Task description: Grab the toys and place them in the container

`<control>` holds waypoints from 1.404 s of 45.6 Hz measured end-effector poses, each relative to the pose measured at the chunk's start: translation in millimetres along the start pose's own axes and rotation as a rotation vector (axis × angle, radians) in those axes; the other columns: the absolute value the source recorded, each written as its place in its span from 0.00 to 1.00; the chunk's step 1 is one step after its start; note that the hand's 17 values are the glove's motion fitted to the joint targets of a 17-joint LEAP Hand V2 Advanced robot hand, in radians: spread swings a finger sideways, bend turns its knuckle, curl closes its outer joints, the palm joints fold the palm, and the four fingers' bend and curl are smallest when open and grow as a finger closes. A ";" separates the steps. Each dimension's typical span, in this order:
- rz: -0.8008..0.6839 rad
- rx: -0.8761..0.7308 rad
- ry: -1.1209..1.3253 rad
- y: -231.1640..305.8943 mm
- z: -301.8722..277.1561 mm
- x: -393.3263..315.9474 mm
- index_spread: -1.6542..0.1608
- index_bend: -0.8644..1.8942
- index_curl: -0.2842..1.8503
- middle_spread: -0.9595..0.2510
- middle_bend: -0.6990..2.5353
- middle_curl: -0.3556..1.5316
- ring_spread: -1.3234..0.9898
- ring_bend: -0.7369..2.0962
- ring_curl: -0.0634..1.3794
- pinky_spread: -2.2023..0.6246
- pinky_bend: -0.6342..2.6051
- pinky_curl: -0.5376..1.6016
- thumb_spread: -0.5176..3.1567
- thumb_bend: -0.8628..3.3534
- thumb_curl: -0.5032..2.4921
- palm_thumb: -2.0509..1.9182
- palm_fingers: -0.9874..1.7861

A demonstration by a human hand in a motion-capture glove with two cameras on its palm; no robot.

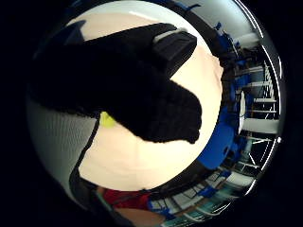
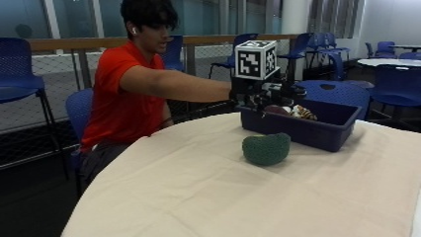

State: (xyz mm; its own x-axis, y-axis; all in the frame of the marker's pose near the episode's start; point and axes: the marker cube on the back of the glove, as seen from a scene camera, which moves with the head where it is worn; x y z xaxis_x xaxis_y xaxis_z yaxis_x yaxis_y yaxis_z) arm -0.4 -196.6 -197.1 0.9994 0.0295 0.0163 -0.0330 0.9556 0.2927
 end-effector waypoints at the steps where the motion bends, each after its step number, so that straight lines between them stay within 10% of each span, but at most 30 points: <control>1: 0.008 -0.004 0.004 -0.2 2.4 4.9 0.70 0.36 0.33 0.73 0.25 0.33 0.58 0.31 0.22 0.82 0.63 0.45 0.39 0.17 0.28 0.47 0.26; 29: 0.088 -0.269 0.193 1.2 127.2 37.5 0.73 0.33 0.22 0.74 0.25 0.31 0.59 0.32 0.22 0.82 0.64 0.43 0.40 0.18 0.23 0.49 0.25; 47: 0.046 -0.133 0.247 5.7 119.5 27.5 0.71 0.36 0.22 0.66 0.29 0.33 0.47 0.58 0.35 0.68 0.58 0.41 0.51 0.25 0.28 0.60 0.55; 64: 0.030 -0.001 0.142 27.5 26.0 35.2 0.68 0.40 0.27 0.48 0.34 0.39 0.36 0.58 0.38 0.64 0.55 0.42 0.42 0.27 0.37 0.69 0.63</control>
State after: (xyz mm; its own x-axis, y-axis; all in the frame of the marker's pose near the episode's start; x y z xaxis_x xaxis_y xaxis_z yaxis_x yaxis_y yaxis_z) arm 33.7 -177.0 -163.7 0.9889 0.0989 -0.1110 -0.0625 0.9540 0.2934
